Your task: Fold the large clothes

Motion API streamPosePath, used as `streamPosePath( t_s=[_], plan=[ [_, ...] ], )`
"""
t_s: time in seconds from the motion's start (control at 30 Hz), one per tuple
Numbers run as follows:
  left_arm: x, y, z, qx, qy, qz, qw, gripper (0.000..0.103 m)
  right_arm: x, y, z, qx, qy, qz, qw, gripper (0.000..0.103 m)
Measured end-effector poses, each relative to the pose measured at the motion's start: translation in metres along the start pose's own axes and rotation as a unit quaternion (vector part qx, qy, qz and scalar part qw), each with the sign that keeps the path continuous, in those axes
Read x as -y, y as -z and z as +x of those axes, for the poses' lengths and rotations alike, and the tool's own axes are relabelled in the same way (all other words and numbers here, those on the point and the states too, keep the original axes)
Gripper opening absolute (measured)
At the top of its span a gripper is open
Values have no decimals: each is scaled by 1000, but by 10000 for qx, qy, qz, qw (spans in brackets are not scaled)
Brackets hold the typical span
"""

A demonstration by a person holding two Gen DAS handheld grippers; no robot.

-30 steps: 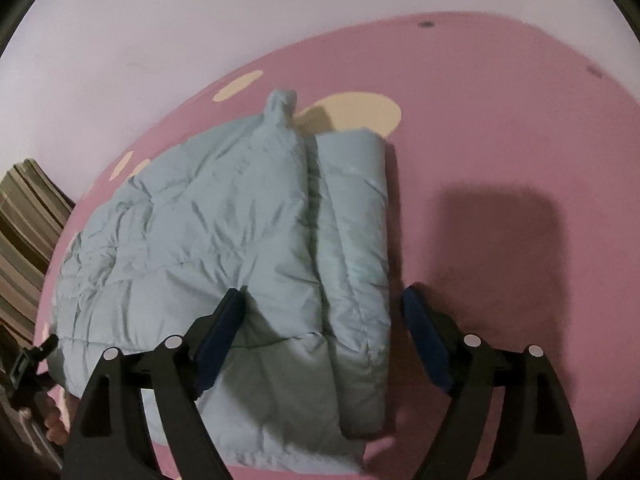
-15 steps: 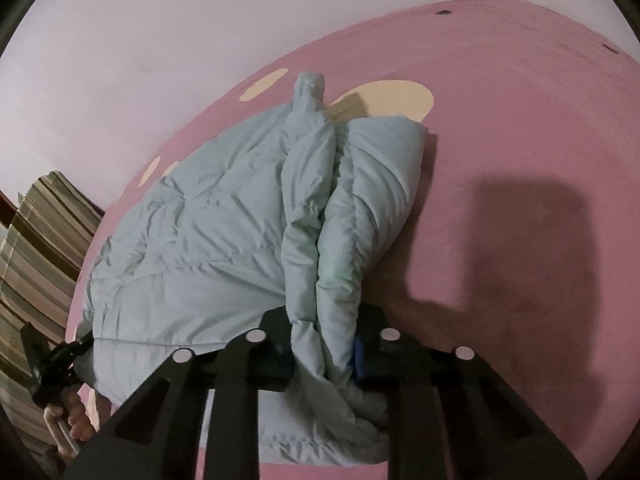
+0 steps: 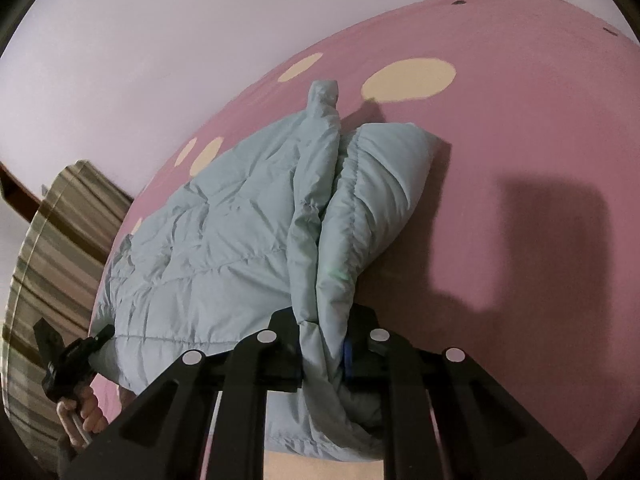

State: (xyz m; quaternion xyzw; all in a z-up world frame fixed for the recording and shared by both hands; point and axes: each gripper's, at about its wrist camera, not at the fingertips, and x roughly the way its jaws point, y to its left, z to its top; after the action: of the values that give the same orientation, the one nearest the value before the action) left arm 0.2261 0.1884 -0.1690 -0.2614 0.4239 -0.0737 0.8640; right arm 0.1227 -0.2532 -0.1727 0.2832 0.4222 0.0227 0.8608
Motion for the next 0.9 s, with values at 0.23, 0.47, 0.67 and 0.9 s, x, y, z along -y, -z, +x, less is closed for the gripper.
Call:
streamPosePath(
  t_s=[0.23, 0.47, 0.67, 0.9],
  plan=[
    [-38, 26, -48, -39, -140, -145, 9998, 13, -28, 45, -10, -209, -199, -153, 9995, 13],
    [-57, 41, -74, -50, -173, -168, 9997, 13, -42, 78, -26, -279, -193, -333, 9989, 13],
    [-65, 41, -67, -118, -152, -214, 9996, 15, -42, 75, -22, -284, -109, -518, 9982, 15],
    [-68, 39, -69, -127, -287, -270, 9991, 57, -38, 76, -42, -158, 112, -370, 9991, 33]
  ],
)
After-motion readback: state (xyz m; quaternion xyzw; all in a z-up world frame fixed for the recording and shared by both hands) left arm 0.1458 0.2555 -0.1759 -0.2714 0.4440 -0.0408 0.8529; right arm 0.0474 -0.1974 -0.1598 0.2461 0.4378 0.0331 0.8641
